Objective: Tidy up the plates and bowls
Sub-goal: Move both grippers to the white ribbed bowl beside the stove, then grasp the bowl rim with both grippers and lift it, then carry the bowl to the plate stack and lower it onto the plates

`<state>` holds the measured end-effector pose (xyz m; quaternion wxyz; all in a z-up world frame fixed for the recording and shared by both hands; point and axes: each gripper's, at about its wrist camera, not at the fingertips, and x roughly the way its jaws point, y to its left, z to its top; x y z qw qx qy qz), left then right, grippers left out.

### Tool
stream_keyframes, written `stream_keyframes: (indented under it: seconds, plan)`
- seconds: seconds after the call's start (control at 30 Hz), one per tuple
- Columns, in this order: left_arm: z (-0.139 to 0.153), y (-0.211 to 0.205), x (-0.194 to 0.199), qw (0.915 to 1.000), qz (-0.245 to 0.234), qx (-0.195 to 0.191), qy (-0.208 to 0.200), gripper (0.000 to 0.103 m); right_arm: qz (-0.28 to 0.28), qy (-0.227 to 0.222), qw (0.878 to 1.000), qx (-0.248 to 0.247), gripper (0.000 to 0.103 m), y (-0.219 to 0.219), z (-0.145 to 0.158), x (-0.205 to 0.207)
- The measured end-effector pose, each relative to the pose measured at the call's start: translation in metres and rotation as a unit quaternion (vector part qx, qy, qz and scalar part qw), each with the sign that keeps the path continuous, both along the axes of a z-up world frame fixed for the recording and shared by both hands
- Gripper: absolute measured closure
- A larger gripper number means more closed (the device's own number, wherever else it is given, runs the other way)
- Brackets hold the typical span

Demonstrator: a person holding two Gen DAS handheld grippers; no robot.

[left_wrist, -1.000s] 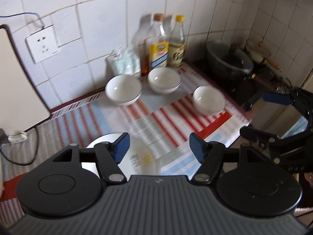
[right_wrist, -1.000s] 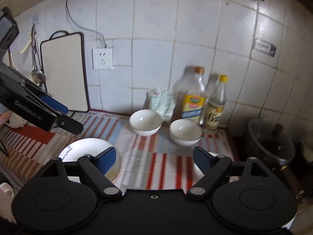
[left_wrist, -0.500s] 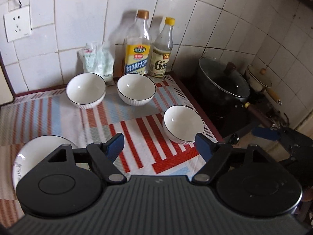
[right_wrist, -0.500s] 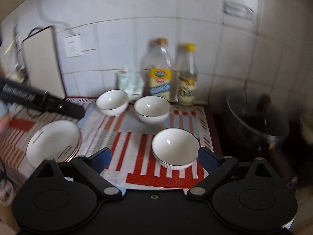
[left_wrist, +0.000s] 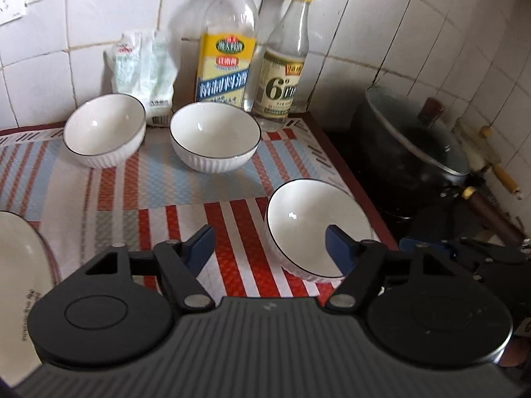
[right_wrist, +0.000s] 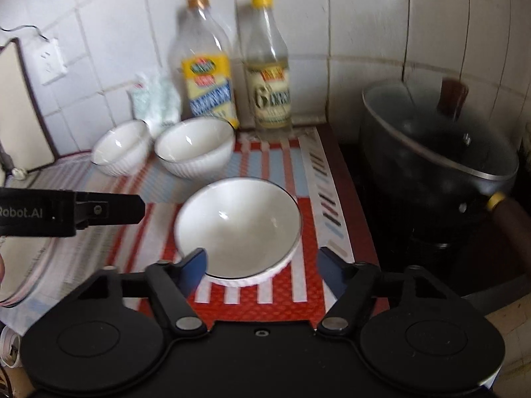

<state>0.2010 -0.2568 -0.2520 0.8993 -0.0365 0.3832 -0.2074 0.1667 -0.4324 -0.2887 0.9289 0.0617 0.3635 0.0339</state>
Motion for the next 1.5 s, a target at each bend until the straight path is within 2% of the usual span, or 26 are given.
stream_keyframes:
  seconds: [0.13, 0.23, 0.33, 0.37, 0.4, 0.47, 0.57, 0.63, 0.77, 0.83, 0.9, 0.97, 1.07, 1.17, 1.33, 1.5]
  plan:
    - [-0.015, -0.016, 0.011, 0.9997, 0.006, 0.025, 0.0, 0.036, -0.006, 0.01, 1.0, 0.023, 0.039, -0.011, -0.015, 0.014]
    - [-0.023, -0.024, 0.015, 0.9995, -0.003, 0.03, 0.0, 0.044, -0.012, 0.021, 0.999, 0.033, 0.048, -0.015, -0.028, 0.022]
    - [-0.029, -0.032, 0.017, 0.9993, -0.012, 0.036, 0.002, 0.059, -0.021, 0.023, 0.998, 0.054, 0.054, -0.019, -0.036, 0.028]
    - [-0.031, -0.032, 0.019, 0.9995, -0.014, 0.029, 0.007, 0.071, -0.025, 0.023, 0.997, 0.062, 0.056, -0.02, -0.038, 0.029]
    - [-0.032, -0.031, 0.021, 0.9996, -0.012, 0.02, 0.014, 0.076, -0.028, 0.024, 0.997, 0.071, 0.06, -0.021, -0.039, 0.03]
    - [-0.035, -0.031, 0.025, 0.9995, -0.006, 0.013, 0.029, 0.079, -0.028, 0.027, 0.996, 0.081, 0.069, -0.02, -0.041, 0.033]
    - [-0.04, -0.03, 0.032, 0.9986, 0.01, 0.022, 0.047, 0.08, -0.042, 0.031, 0.995, 0.085, 0.074, -0.021, -0.041, 0.037]
    - [-0.043, -0.027, 0.036, 0.9979, 0.01, 0.009, 0.063, 0.08, -0.046, 0.034, 0.994, 0.092, 0.079, -0.023, -0.041, 0.04]
    - [-0.047, -0.03, 0.041, 0.9972, 0.012, 0.015, 0.073, 0.077, -0.049, 0.041, 0.995, 0.077, 0.082, -0.021, -0.041, 0.045]
    - [-0.047, -0.029, 0.045, 0.9966, 0.01, 0.007, 0.082, 0.079, -0.055, 0.045, 0.995, 0.07, 0.082, -0.02, -0.044, 0.049]
    - [-0.046, -0.026, 0.046, 0.9967, 0.002, -0.006, 0.081, 0.088, -0.062, 0.045, 0.994, 0.079, 0.085, -0.021, -0.044, 0.05]
    - [-0.045, -0.026, 0.046, 0.9968, -0.004, 0.0, 0.079, 0.089, -0.065, 0.043, 0.993, 0.084, 0.086, -0.02, -0.043, 0.05]
    - [-0.043, -0.022, 0.041, 0.9965, -0.007, -0.002, 0.083, 0.093, -0.07, 0.049, 0.993, 0.081, 0.089, -0.019, -0.04, 0.045]
    - [-0.039, -0.016, 0.034, 0.9949, -0.004, -0.002, 0.101, 0.093, -0.08, 0.056, 0.989, 0.108, 0.091, -0.02, -0.034, 0.037]
    - [-0.026, -0.002, 0.013, 0.9944, 0.007, 0.026, 0.102, 0.093, -0.066, 0.068, 0.99, 0.101, 0.091, 0.0, -0.02, 0.023]
    - [-0.01, 0.024, -0.001, 0.9932, 0.02, 0.037, 0.109, 0.093, -0.053, 0.077, 0.99, 0.105, 0.091, 0.025, -0.004, 0.014]
